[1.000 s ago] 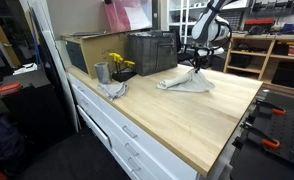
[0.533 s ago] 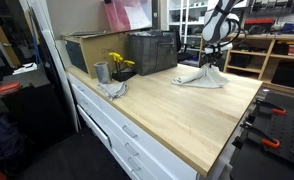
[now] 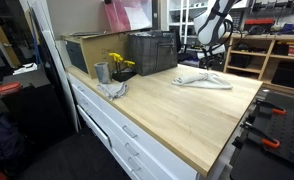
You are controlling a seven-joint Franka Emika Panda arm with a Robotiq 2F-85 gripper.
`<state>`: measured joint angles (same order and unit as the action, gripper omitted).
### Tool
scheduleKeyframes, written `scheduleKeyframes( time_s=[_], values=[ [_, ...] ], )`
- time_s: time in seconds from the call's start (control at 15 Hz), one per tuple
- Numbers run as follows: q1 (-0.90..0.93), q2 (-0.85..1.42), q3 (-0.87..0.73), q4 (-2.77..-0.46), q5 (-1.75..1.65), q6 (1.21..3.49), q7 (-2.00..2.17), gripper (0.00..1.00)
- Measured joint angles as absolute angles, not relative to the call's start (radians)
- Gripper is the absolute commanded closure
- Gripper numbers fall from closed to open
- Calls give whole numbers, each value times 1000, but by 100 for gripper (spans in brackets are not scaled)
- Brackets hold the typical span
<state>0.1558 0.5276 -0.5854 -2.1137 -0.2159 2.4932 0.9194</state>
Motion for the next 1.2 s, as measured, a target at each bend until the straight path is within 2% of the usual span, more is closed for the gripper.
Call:
scheduleKeyframes(
  time_s=[0.6, 1.07, 1.2],
  values=[
    [-46, 536, -259, -2043, 60, 2587, 881, 0],
    [-102, 674, -179, -1880, 150, 2617, 732, 0],
    [-105, 716, -181, -1837, 150, 2617, 707, 28]
  ],
)
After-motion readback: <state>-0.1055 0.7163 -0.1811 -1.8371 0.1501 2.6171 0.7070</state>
